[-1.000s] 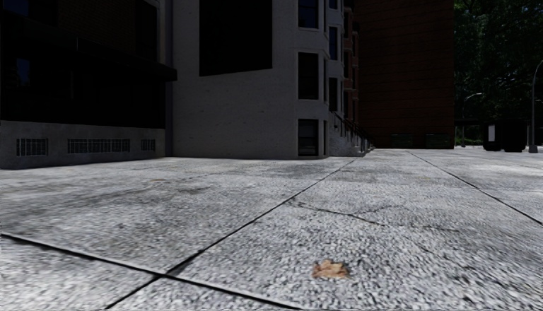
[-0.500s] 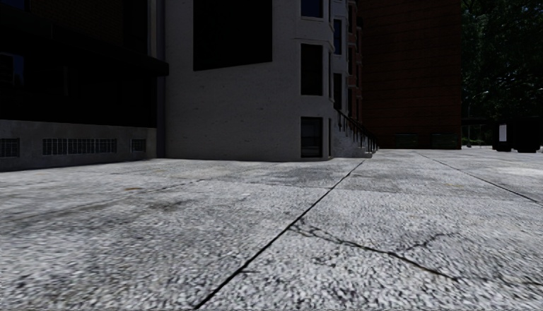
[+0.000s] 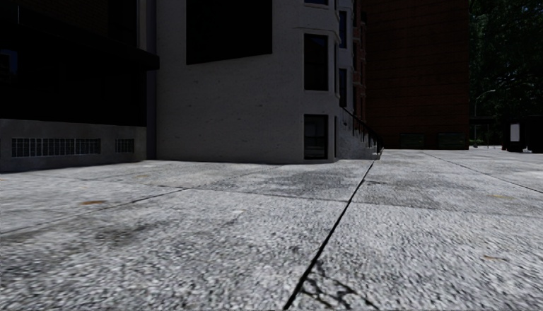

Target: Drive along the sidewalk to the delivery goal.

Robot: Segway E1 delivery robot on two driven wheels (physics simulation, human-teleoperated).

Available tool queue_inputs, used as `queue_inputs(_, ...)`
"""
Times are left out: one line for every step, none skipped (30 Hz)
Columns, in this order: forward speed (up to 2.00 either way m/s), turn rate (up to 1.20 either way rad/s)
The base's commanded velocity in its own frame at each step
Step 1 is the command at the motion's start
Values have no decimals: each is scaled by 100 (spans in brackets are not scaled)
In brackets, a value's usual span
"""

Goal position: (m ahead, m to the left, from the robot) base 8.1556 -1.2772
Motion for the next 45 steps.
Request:
queue_inputs(200,0)
queue_inputs(200,0)
queue_inputs(200,0)
queue_inputs(200,0)
queue_inputs(200,0)
queue_inputs(200,0)
queue_inputs(200,0)
queue_inputs(200,0)
queue_inputs(200,0)
queue_inputs(200,0)
queue_inputs(200,0)
queue_inputs(200,0)
queue_inputs(200,0)
queue_inputs(200,0)
queue_inputs(200,0)
queue_inputs(200,0)
queue_inputs(200,0)
queue_inputs(200,0)
queue_inputs(200,0)
queue_inputs(200,0)
queue_inputs(200,0)
queue_inputs(200,0)
queue_inputs(200,0)
queue_inputs(200,0)
queue_inputs(200,0)
queue_inputs(200,0)
queue_inputs(200,0)
queue_inputs(200,0)
queue_inputs(200,0)
queue_inputs(200,0)
queue_inputs(200,0)
queue_inputs(200,0)
queue_inputs(200,0)
queue_inputs(200,-15)
queue_inputs(200,-27)
queue_inputs(200,-27)
queue_inputs(200,-33)
queue_inputs(200,-35)
queue_inputs(200,-35)
queue_inputs(200,-35)
queue_inputs(200,-35)
queue_inputs(200,-35)
queue_inputs(200,-35)
queue_inputs(200,-35)
queue_inputs(200,-35)
